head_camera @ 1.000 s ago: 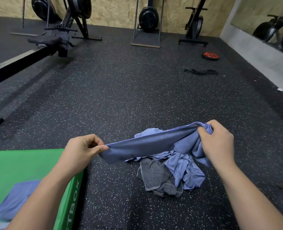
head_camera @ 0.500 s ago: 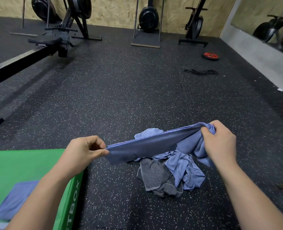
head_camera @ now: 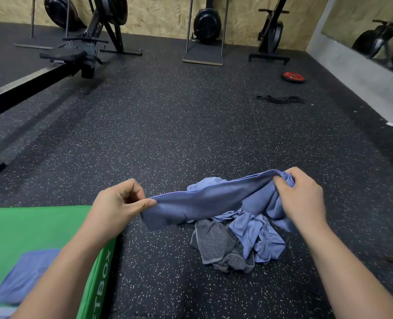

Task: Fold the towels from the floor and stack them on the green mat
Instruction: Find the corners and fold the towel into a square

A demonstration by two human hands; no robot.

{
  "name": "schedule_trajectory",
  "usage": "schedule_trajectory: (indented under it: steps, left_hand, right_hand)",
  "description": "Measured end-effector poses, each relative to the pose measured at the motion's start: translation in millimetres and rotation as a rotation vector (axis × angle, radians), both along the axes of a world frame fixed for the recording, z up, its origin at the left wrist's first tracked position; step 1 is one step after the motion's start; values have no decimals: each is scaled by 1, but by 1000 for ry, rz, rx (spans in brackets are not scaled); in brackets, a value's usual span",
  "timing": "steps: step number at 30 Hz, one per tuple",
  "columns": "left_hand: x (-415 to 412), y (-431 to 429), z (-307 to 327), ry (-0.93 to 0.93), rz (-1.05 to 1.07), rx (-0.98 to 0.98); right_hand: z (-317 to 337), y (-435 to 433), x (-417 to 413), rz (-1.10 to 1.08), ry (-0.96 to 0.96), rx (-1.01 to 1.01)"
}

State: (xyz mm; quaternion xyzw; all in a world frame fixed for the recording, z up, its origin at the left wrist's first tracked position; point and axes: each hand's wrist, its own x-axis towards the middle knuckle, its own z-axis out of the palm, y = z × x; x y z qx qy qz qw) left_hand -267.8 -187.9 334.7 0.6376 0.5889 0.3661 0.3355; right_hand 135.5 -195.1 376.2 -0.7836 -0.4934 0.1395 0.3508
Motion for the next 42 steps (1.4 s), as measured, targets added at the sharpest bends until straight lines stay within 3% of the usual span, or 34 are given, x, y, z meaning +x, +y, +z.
schedule_trajectory:
  steps: [4, 10, 19, 27, 42]
  left_hand:
    - [27, -8, 5, -232, -55, -92]
    - [66, -18, 7, -403, -126, -163]
    - [71, -24, 11, -427, -142, -211]
    - [95, -41, 24, -208, -58, -63]
    - [108, -48, 29, -240, 16, -34]
  right_hand:
    - [-2, -3, -23, 193, -31, -109]
    - [-14, -7, -67, 338, 6, -188]
    - [-16, -34, -108, 535, 127, -280]
    - [-6, -51, -124, 441, 408, -289]
    - [7, -57, -134, 498, 168, -251]
